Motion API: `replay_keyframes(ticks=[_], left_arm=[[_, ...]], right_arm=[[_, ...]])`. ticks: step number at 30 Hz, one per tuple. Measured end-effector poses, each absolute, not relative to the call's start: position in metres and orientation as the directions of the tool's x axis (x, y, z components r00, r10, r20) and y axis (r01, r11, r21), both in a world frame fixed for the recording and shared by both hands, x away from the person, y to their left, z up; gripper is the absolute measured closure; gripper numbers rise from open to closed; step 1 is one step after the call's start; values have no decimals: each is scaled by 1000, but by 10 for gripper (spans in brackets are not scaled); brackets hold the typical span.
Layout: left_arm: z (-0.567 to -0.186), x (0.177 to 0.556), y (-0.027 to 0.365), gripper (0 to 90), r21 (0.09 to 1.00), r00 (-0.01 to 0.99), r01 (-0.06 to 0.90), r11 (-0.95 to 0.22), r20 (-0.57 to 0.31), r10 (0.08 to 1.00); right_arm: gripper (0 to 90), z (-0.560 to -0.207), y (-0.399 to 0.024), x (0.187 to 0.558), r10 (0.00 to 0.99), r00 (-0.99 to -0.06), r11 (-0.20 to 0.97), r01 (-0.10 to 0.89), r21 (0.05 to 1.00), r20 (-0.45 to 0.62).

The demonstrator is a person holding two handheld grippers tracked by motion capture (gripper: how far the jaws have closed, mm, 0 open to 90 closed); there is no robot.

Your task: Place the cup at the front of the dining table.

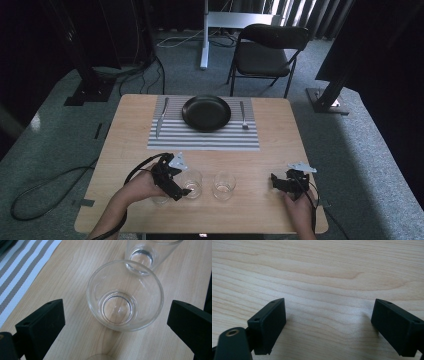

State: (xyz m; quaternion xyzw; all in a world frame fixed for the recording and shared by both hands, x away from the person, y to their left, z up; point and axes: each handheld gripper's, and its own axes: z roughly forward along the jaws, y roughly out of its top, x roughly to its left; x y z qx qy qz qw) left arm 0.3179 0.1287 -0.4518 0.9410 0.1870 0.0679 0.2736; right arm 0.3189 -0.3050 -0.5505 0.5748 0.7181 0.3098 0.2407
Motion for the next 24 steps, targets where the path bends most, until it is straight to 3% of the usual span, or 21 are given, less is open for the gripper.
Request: replay_keyframes(ticks=[19, 21, 24], left_arm=[[-464, 324, 104, 51, 424, 938, 299, -855, 34, 345], [-464, 324, 103, 144, 421, 939, 293, -858, 41, 341], [-467, 324, 100, 181, 391, 943, 284, -876, 50, 328]], right_arm=[[120, -550, -305, 319, 975, -223, 147, 676, 722, 10], [120, -550, -305, 319, 975, -223, 147, 676, 722, 10], [120, -550, -305, 319, 975, -223, 147, 676, 722, 10]])
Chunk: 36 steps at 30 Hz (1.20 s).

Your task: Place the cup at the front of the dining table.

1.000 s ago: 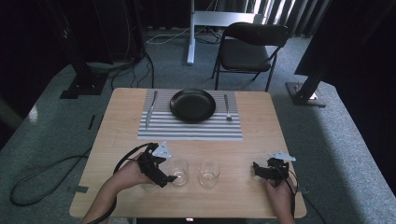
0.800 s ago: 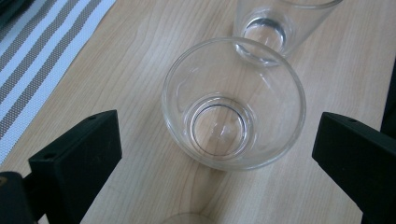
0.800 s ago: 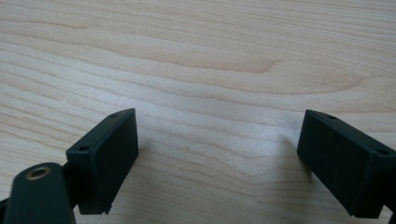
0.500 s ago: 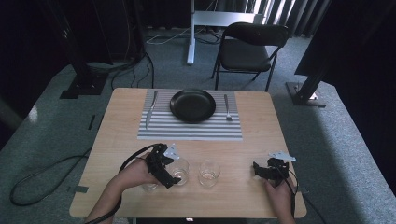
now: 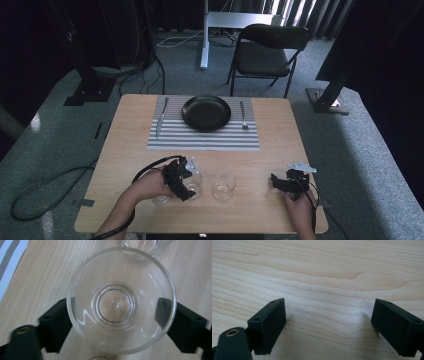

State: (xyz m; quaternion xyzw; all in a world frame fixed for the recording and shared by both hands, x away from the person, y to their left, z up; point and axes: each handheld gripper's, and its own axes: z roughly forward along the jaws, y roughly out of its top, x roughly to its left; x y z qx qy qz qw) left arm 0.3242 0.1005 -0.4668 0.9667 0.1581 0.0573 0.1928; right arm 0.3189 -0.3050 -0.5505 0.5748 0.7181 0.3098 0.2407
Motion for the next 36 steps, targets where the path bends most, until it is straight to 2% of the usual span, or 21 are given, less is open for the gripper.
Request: replay_keyframes(ticks=[9, 36], left_arm=[[-466, 328, 94, 188, 357, 938, 299, -885, 59, 341], [-466, 336, 98, 200, 418, 921, 304, -856, 101, 377]], right_arm=[[119, -550, -305, 319, 975, -223, 147, 676, 722, 11], [119, -550, -305, 319, 975, -223, 147, 676, 722, 10]])
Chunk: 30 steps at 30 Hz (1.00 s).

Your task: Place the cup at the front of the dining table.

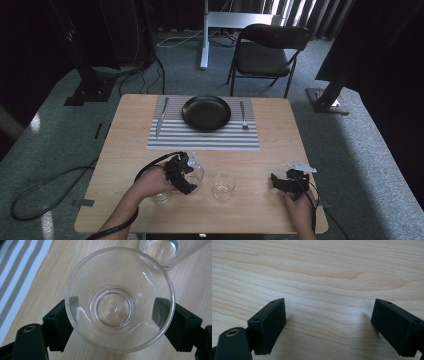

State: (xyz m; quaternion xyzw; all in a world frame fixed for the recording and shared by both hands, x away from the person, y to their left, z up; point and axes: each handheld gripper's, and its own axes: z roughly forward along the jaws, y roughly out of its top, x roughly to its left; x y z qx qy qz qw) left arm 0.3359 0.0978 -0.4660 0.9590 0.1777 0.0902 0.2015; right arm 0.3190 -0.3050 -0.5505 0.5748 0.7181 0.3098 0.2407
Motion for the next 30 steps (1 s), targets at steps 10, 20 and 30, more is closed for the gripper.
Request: replay_keyframes(ticks=[10, 20, 30], left_arm=[[-463, 341, 103, 200, 437, 911, 318, -841, 106, 399], [-462, 345, 104, 201, 431, 901, 328, -841, 125, 416], [-458, 352, 113, 201, 444, 882, 376, -813, 98, 462]], right_arm=[[119, -550, -305, 319, 975, -223, 147, 676, 722, 11], [119, -550, -305, 319, 975, -223, 147, 676, 722, 10], [120, -550, -305, 319, 975, -223, 147, 676, 722, 10]])
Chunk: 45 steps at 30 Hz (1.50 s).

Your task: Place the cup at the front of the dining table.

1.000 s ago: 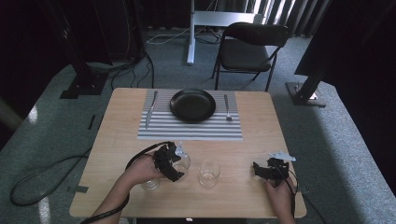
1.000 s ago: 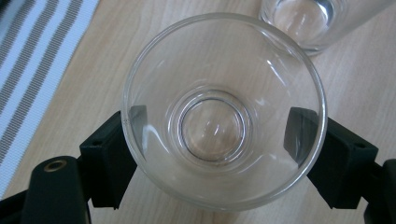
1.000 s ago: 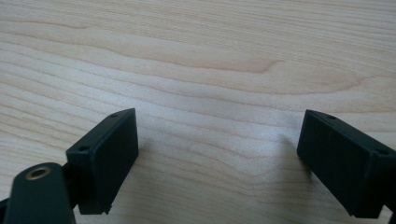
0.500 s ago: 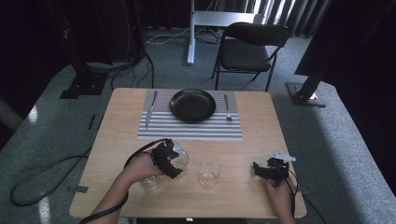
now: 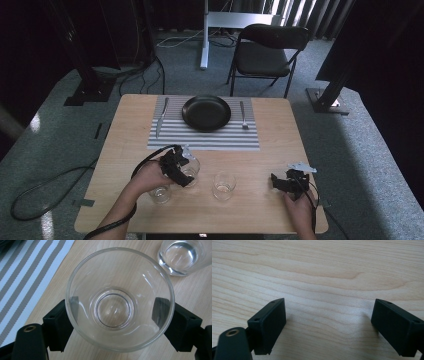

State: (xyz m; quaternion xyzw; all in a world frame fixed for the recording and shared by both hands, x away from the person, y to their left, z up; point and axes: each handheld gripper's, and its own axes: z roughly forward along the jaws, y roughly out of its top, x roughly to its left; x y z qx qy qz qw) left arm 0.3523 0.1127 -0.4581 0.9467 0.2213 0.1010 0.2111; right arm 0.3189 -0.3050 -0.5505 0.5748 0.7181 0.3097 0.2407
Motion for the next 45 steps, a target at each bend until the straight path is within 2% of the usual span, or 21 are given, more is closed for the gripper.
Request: replay_keyframes(ticks=[20, 38, 45], left_arm=[[-450, 372, 126, 201, 455, 820, 467, -759, 100, 564], [-435, 395, 139, 201, 500, 727, 542, -676, 125, 675], [-432, 404, 143, 201, 522, 695, 568, -636, 109, 710]], right_arm=[[120, -550, -305, 319, 975, -223, 147, 676, 722, 10], [119, -550, -305, 319, 975, -223, 147, 676, 722, 10], [120, -550, -305, 319, 975, -223, 147, 676, 722, 10]])
